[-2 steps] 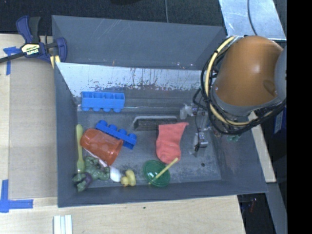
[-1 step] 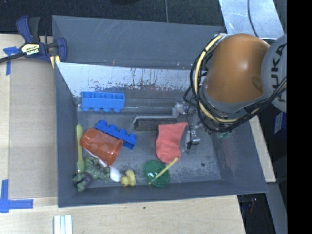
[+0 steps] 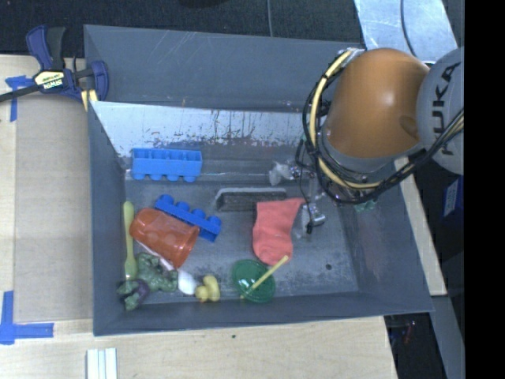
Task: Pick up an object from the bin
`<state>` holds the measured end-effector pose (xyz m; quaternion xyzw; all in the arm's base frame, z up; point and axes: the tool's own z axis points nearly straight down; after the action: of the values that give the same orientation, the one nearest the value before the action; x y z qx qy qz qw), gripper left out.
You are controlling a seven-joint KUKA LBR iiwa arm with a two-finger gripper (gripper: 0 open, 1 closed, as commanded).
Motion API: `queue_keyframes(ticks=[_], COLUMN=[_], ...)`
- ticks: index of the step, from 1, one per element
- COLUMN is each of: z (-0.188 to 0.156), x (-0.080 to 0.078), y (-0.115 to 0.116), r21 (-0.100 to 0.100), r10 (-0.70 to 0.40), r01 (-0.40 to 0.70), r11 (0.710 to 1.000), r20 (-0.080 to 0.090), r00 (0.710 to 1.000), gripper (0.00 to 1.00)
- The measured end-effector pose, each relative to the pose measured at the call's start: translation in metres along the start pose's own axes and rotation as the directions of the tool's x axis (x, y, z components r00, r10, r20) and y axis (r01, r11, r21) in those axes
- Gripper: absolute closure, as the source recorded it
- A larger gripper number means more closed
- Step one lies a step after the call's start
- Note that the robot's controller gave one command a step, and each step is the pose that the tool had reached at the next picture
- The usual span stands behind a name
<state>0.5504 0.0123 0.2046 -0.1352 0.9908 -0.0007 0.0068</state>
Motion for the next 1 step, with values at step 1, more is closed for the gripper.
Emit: queue_keyframes(ticks=[1], z=[0.0111], x=[-0.0101], y=[0.0042], r21=[-0.001], r10=[0.317], r01=[-0.317], r11=[0.948], r20=[0.004], r00=[0.948], gripper=[0.00])
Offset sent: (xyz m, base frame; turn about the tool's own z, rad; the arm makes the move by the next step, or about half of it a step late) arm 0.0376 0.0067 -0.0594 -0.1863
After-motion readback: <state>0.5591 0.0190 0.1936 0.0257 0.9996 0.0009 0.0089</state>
